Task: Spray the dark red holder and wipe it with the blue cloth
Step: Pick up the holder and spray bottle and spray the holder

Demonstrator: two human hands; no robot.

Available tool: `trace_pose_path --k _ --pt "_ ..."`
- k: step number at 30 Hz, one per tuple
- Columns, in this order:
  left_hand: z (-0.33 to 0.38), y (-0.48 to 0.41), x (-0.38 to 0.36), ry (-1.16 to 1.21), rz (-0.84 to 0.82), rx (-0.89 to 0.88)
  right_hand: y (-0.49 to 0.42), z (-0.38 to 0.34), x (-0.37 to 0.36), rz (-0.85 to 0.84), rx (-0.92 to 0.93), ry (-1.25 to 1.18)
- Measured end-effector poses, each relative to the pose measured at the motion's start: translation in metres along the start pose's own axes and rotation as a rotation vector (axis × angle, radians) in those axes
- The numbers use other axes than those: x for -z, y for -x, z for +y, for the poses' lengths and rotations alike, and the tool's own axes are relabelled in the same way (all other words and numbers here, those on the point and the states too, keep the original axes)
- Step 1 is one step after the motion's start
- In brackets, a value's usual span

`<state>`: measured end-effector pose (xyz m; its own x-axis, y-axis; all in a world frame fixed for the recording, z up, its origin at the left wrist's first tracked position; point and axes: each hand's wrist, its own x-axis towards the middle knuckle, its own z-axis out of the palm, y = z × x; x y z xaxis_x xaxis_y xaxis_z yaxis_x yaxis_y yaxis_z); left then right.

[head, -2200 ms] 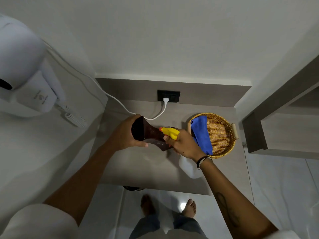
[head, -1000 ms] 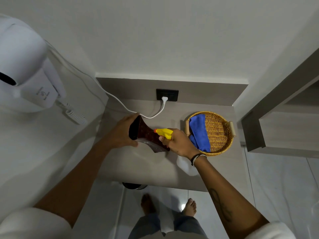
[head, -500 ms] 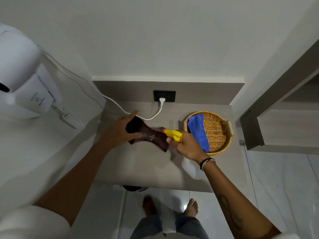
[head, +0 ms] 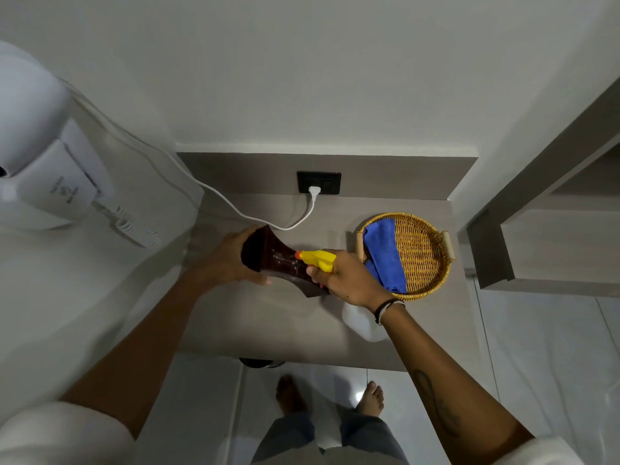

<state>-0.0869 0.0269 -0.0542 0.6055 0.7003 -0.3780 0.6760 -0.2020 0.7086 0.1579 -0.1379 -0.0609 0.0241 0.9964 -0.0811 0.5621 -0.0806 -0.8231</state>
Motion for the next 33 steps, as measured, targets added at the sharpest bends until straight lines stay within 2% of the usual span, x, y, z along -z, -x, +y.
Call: trace_pose_path --k 9,13,18,21,25,29,33 --pt "-0.006 -0.002 -0.002 -0.104 0.067 -0.082 -0.002 -0.003 0.0 0.0 -0.049 -0.008" --pt "-0.011 0.0 -0.003 -0.172 0.006 -0.092 0.004 0.002 0.003 -0.008 -0.068 0.021" --pt "-0.005 0.002 -0.009 -0.136 0.093 -0.088 0.011 0.004 0.007 0.036 -0.036 0.053" --pt "0.001 0.0 -0.009 -0.037 0.169 -0.008 0.016 0.004 0.007 0.078 -0.014 0.017" --pt "0.014 -0.002 -0.007 0.086 0.233 0.147 0.021 0.002 0.006 -0.013 0.053 0.058" --pt "0.021 -0.006 -0.007 0.164 0.242 0.256 0.019 -0.003 -0.002 -0.049 0.039 0.165" --pt "0.019 -0.007 -0.005 0.215 0.234 0.322 0.014 -0.007 -0.003 -0.042 -0.006 0.132"
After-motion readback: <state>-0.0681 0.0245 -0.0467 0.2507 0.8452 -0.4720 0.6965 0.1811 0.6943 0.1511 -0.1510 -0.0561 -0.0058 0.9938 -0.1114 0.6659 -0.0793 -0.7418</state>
